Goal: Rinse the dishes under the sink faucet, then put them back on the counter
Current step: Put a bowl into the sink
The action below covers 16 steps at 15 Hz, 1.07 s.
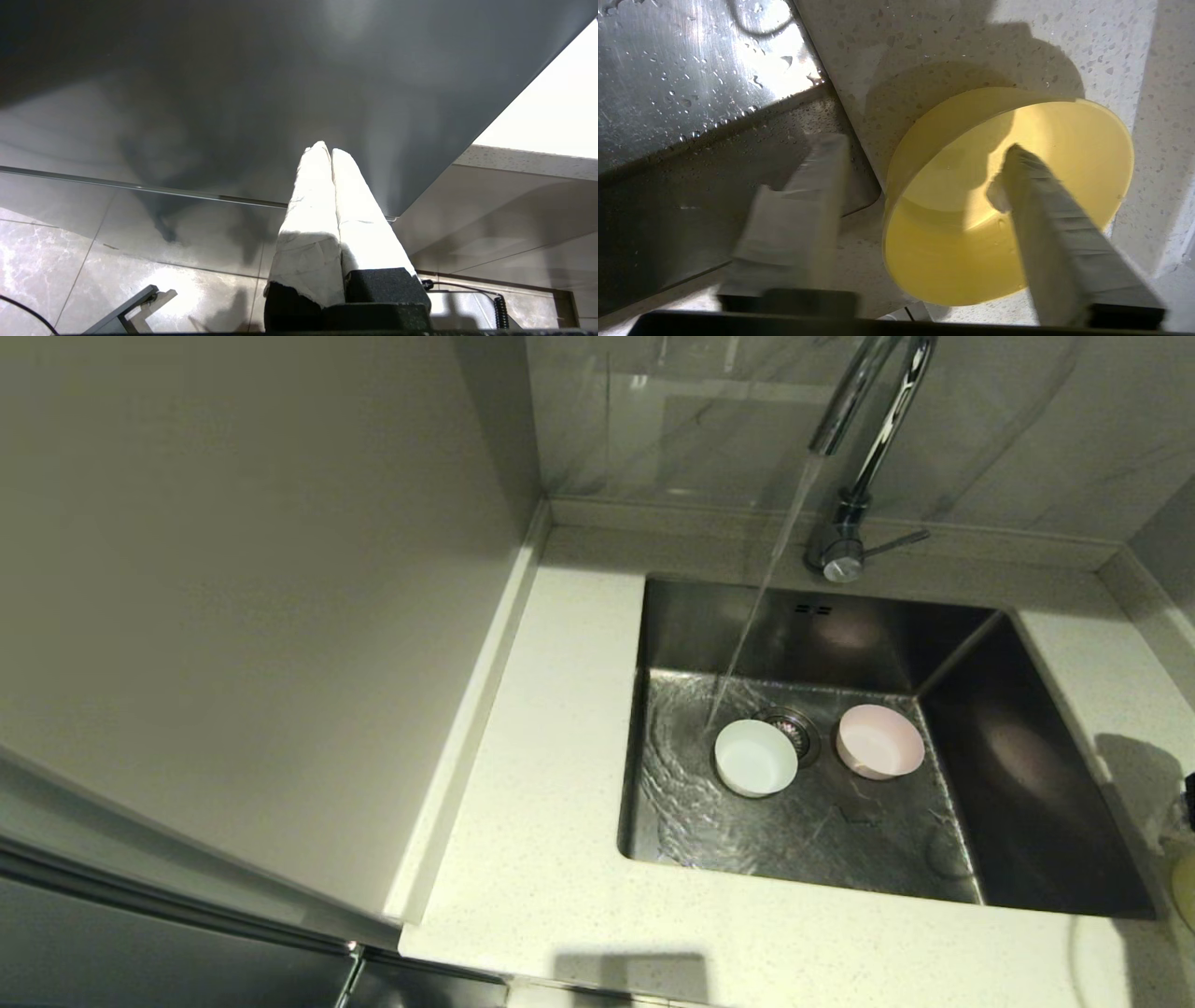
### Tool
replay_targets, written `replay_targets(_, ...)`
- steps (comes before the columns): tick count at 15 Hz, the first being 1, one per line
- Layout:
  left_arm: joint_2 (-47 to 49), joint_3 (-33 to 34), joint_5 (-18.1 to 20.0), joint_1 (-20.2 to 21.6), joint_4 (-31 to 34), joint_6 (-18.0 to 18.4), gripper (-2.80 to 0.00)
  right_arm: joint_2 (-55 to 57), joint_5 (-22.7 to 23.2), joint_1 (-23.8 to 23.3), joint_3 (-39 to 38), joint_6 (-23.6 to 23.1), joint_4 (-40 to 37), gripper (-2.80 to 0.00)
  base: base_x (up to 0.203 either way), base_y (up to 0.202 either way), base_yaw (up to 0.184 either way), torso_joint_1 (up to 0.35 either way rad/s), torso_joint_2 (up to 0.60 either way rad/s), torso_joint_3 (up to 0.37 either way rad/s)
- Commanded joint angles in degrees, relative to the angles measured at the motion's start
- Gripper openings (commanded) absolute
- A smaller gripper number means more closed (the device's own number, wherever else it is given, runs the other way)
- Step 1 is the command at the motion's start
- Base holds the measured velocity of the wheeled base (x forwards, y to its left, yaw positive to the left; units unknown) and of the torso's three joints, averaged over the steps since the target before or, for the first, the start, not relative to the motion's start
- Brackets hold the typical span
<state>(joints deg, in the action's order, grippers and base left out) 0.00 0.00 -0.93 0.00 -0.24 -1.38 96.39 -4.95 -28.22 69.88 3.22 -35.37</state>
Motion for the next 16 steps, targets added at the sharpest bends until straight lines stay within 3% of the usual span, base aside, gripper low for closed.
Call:
replay_targets(1,-0.09,0.0,-0.04,0.0,-0.02,-0.03,-2.8,0.38,-0.06,0.01,-0.38,0.03,-0.32,-2.8,0.0,0.0,0.0,0.0,0.0,0.0)
replay_targets(11,-0.09,0.0,-0.04,0.0,-0.02,-0.03,-2.8,-3.81,0.16,0.6,-2.14,0.35,-1.1,-2.8,0.0,0.0,0.0,0.0,0.0,0.0)
replay_targets(13,-0.09,0.0,-0.04,0.0,-0.02,-0.03,-2.8,-6.74,0.2,3.6,-2.78,0.31,-1.26,-2.8,0.0,0.0,0.0,0.0,0.0,0.0)
replay_targets(16,-0.09,0.0,-0.04,0.0,-0.02,-0.03,-2.8,-11.26,-0.2,12.27,-2.76,0.22,-2.41,-2.8,0.0,0.0,0.0,0.0,0.0,0.0)
